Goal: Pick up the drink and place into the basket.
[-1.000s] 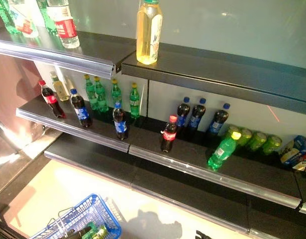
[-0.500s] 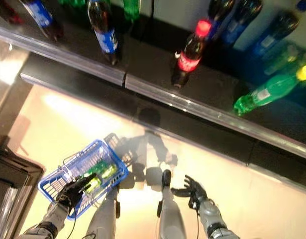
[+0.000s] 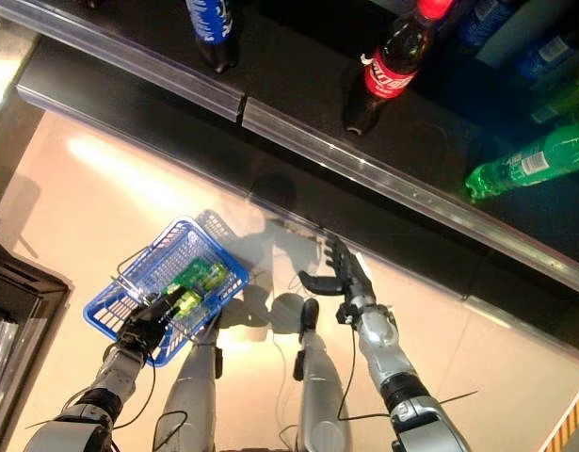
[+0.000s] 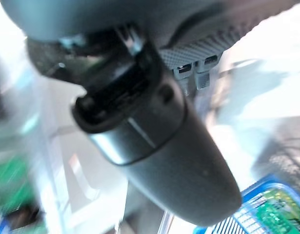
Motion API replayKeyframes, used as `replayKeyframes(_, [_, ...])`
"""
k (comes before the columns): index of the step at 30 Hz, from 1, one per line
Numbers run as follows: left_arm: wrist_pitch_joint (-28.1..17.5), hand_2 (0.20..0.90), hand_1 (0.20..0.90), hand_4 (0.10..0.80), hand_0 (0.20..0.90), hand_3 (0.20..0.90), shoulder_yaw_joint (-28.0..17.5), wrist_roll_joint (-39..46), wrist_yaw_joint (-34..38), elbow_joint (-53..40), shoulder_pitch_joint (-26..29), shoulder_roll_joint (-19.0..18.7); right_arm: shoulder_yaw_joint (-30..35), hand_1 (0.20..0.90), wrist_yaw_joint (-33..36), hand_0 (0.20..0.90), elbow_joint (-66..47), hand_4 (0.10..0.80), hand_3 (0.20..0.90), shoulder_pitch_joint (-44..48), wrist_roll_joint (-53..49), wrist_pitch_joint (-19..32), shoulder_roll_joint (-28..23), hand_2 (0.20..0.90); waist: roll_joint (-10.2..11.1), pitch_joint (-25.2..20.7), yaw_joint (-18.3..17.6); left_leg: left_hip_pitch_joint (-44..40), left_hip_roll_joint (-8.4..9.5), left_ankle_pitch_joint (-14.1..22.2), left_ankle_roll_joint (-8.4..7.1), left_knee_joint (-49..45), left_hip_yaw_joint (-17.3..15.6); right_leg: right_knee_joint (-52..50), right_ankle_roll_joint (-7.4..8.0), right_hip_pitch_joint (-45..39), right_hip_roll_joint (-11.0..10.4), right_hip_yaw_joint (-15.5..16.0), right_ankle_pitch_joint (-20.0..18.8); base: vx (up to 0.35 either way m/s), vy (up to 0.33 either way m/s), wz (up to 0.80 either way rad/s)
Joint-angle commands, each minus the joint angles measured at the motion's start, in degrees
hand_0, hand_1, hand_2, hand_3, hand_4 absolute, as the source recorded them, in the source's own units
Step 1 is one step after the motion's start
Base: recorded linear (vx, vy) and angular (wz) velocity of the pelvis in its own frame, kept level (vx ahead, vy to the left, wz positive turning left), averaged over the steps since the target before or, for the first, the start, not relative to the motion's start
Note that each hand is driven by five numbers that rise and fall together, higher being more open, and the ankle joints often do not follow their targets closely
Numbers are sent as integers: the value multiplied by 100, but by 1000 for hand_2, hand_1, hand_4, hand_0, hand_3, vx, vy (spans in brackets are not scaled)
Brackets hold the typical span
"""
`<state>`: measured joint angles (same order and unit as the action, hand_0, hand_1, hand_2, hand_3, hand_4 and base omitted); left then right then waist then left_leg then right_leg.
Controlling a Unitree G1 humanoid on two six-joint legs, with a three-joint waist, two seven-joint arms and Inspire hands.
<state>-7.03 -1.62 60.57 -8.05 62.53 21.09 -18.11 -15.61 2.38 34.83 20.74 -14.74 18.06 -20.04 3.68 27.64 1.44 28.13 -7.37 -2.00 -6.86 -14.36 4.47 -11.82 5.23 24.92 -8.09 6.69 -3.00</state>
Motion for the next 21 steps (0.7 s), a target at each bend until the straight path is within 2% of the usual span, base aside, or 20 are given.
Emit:
replayKeyframes(1, [-243,300,300,100,300,200,-182,163,-148,-227,-669,-282,10,900,510,900,-878,800,900,-369,451,410,-157,900,375,-512,55,306,-16,449,232,-660,193,-332,327,166,-514,-240,4,59,-65,9])
replayKeyframes(3, [-280,300,300,100,300,200,-242,30,-192,-245,-808,-304,117,900,721,900,-1437,800,900,-458,803,508,-268,900,471,-537,57,257,-54,501,260,-668,193,-261,353,74,-485,-215,-22,71,-62,4])
replayKeyframes(9, [-351,300,300,100,300,200,-279,33,-244,-277,-892,-332,417,900,1065,900,-2350,800,900,-430,980,734,-537,900,556,-499,24,207,-120,468,260,-546,153,-30,388,-75,-490,-145,-110,20,-13,-1])
replayKeyframes(16, [-387,300,300,100,300,200,-285,15,-276,-296,-908,-281,741,900,1141,900,-2797,800,900,-309,619,891,-612,900,524,-418,20,161,-135,446,248,-461,117,114,390,-168,-520,-96,-153,0,12,0])
replayKeyframes(18, [-410,300,300,100,300,200,-328,35,-326,-273,-919,-204,1151,900,1069,900,-2964,800,900,-252,13,1040,-541,900,466,-359,2,151,-155,436,226,-455,71,161,364,-228,-554,-57,-145,0,73,2])
replayKeyframes(21, [-385,300,300,100,300,200,-365,32,-336,-310,-947,-167,1377,900,1165,900,-2930,800,900,-282,-196,1186,-420,900,430,-332,-2,158,-144,442,221,-485,53,153,351,-248,-589,-22,-142,0,13,0])
